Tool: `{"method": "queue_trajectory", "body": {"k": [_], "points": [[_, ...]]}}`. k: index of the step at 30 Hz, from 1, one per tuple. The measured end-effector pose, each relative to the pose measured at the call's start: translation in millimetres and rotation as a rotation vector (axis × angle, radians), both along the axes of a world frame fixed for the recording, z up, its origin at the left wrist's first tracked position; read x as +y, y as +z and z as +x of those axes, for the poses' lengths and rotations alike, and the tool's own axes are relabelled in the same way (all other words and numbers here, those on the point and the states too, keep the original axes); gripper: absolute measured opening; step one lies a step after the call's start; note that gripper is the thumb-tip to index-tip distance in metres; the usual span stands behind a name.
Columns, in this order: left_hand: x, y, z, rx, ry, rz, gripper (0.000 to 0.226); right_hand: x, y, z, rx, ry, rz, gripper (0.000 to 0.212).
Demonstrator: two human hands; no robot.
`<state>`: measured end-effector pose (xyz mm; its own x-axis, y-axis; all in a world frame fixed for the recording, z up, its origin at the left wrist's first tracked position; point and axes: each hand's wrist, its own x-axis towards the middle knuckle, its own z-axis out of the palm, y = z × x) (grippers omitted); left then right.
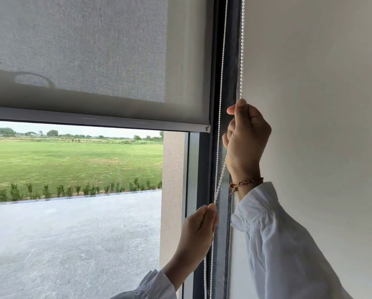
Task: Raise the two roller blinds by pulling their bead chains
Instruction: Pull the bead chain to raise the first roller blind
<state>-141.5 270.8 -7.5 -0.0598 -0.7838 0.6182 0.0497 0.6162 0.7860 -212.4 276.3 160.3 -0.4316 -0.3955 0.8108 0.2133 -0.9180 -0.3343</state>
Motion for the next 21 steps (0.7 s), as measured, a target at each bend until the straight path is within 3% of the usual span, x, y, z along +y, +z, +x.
{"method": "queue_trajectory", "body": {"k": [21], "points": [[0.3, -2.8, -2.0, 0.026, 0.05, 0.01, 0.038, -18.5, -3.6, -4.0, 0.064, 0.016, 0.083, 0.03]]}}
